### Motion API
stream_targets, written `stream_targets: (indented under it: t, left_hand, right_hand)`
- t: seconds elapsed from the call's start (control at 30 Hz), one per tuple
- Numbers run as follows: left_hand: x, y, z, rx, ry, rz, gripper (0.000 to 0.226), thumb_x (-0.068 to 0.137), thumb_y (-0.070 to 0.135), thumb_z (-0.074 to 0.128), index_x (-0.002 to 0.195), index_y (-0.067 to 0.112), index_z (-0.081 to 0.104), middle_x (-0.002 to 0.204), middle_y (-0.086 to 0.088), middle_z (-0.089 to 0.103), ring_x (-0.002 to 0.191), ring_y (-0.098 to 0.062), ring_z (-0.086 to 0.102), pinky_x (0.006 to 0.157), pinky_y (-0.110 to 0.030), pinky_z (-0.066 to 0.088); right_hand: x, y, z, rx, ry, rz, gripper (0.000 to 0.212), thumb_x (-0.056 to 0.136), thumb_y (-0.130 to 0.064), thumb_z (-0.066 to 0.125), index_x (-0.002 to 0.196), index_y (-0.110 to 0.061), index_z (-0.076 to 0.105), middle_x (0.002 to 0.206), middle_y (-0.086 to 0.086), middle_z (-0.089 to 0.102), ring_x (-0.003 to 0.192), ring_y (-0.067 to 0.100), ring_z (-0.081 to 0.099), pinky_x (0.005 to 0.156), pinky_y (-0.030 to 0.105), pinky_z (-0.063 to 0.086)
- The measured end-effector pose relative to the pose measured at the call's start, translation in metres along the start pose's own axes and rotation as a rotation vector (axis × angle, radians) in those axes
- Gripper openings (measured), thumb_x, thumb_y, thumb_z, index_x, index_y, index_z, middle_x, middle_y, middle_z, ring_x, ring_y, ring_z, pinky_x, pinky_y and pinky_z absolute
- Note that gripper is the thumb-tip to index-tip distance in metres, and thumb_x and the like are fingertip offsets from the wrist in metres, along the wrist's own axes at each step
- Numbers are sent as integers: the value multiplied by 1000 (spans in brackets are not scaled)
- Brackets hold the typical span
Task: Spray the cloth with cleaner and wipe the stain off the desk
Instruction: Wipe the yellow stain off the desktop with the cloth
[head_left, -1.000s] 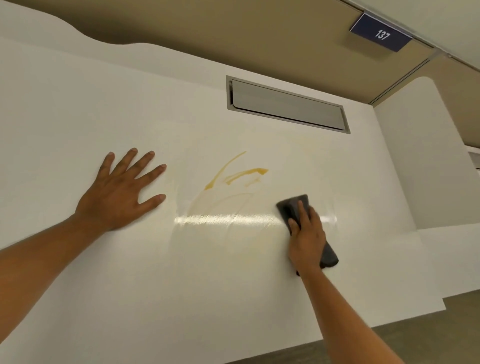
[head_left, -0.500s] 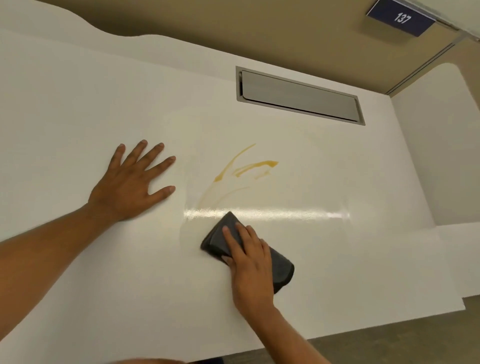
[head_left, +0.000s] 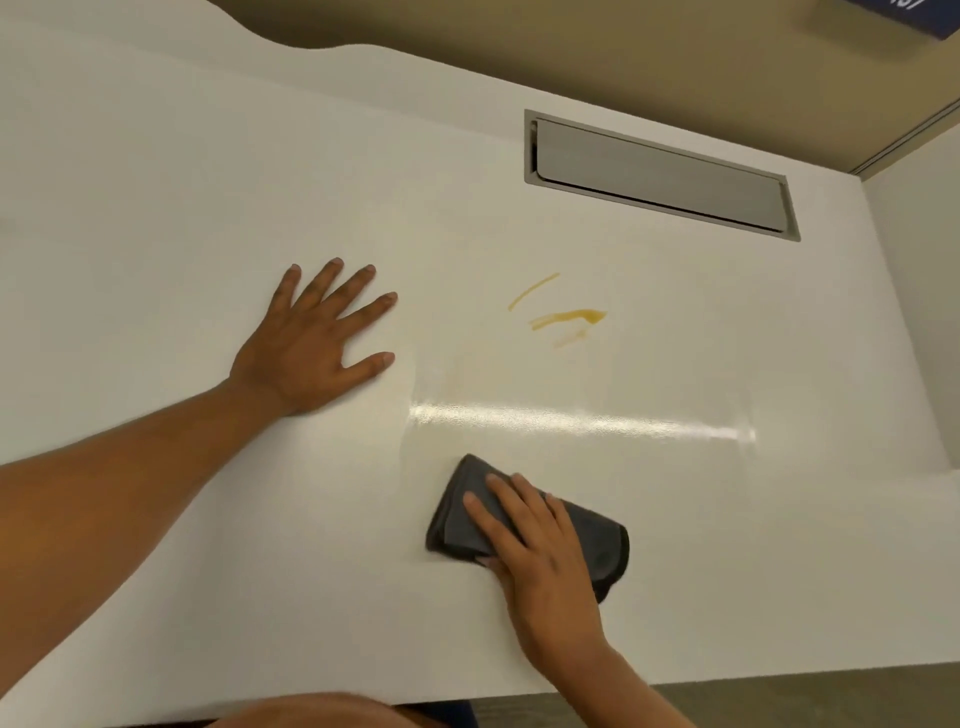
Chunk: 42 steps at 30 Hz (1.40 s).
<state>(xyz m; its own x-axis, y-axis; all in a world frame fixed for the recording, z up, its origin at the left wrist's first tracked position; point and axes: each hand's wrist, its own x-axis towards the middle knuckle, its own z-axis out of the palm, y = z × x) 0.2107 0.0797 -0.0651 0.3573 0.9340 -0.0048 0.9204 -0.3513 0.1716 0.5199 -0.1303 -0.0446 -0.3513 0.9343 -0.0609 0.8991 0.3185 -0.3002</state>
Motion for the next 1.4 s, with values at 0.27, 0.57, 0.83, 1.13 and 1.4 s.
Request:
stream_targets:
  t: [0.27, 0.57, 0.83, 1.13, 1.4]
  left_hand:
    - [0, 0, -1, 2, 8, 2, 67, 101, 64, 27, 164, 42, 23, 177, 6, 18, 164, -27, 15, 131, -58, 9]
    - [0, -2, -3, 13, -1, 14, 64, 103, 59, 27, 165, 44, 19, 177, 7, 16, 164, -26, 14, 132, -58, 10]
    - [0, 2, -3, 16, 0, 6, 64, 102, 58, 26, 164, 43, 20, 177, 7, 17, 164, -25, 13, 131, -58, 10]
    - [-2, 3, -9, 6, -11, 0, 63, 102, 58, 28, 164, 43, 24, 176, 7, 20, 164, -26, 16, 132, -57, 10]
    - [0, 3, -6, 17, -16, -8, 68, 102, 59, 25, 166, 38, 19, 177, 6, 16, 164, -26, 13, 132, -57, 8]
  right_hand:
    - [105, -16, 1, 28, 44, 74, 58, 105, -26, 55, 158, -35, 33, 167, -1, 33, 155, 26, 22, 123, 46, 20]
    - [118, -14, 3, 22, 49, -54, 61, 103, -24, 57, 159, -34, 33, 168, -1, 31, 156, 24, 22, 123, 44, 20]
    - [-4, 83, -33, 18, -2, 6, 58, 104, -15, 54, 155, -39, 39, 167, -10, 28, 156, 21, 23, 122, 49, 23]
    - [120, 40, -15, -28, 200, 276, 58, 96, -19, 66, 152, -24, 48, 158, 9, 46, 146, 34, 40, 113, 47, 34]
    - [-49, 35, -10, 44, 82, 213, 74, 93, -15, 59, 157, -40, 33, 167, -7, 31, 156, 22, 24, 125, 40, 15]
